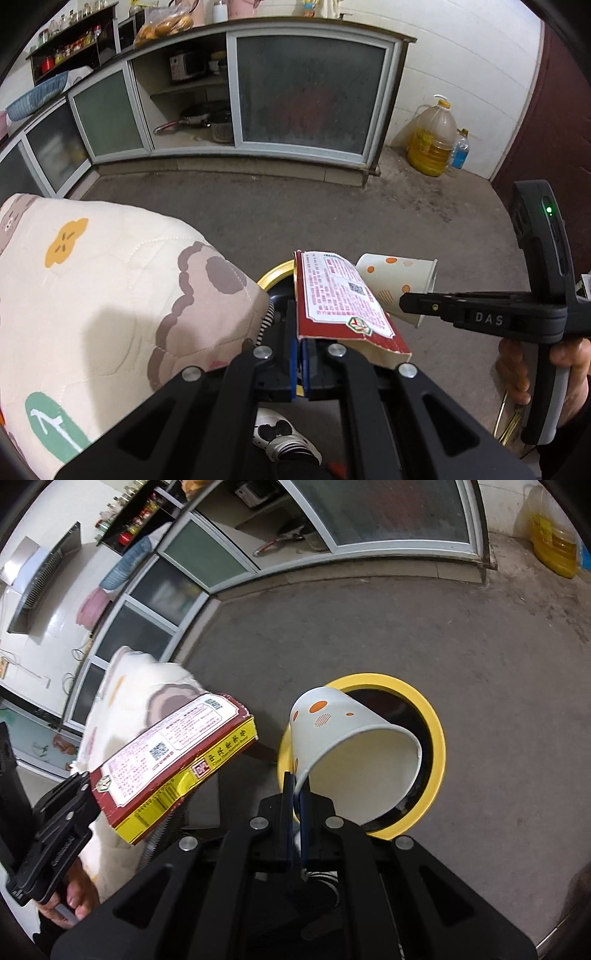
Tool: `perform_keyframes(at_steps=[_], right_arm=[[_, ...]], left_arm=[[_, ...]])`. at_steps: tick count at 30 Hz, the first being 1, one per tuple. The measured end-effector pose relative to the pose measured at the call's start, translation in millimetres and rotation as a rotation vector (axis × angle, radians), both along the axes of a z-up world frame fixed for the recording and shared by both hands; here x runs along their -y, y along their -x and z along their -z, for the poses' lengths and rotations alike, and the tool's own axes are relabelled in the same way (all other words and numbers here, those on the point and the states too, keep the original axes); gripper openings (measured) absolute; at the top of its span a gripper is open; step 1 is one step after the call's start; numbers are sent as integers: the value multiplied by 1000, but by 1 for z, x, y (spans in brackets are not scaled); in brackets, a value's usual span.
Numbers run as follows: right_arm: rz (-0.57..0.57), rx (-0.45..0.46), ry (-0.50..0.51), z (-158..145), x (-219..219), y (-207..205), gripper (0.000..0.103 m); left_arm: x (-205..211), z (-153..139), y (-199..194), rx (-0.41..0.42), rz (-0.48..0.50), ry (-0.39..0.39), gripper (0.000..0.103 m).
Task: Collect trash
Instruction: 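Open both grippers to drop the box and cup into the bin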
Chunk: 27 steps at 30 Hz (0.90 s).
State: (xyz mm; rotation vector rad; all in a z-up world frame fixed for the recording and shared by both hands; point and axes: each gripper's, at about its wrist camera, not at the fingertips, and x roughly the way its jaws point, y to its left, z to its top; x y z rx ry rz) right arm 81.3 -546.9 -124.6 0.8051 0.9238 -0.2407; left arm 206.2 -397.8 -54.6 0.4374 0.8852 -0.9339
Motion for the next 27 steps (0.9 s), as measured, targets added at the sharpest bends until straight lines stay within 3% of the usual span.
perform_keyframes(at_steps=[8, 9, 11, 12, 13, 21, 27], right_arm=[[17, -78, 40, 23, 13, -23, 4], [15, -88, 40, 25, 14, -23, 5], [23, -119, 68, 29, 15, -22, 21], [31, -128, 75, 32, 18, -20, 49], [51, -120, 71, 33, 21, -16, 68], [167, -58, 22, 21, 32, 31, 67], [40, 75, 85, -26, -3, 29, 67]], left_arm=[[25, 9, -11, -12, -14, -34, 2], [24, 7, -13, -19, -24, -30, 6], [21, 3, -14, -31, -32, -13, 28], [18, -1, -14, -24, -41, 0, 57], [12, -6, -12, -3, -56, 20, 76], [-46, -64, 4, 51, -86, 178, 95], [-139, -96, 9, 211, -181, 201, 95]])
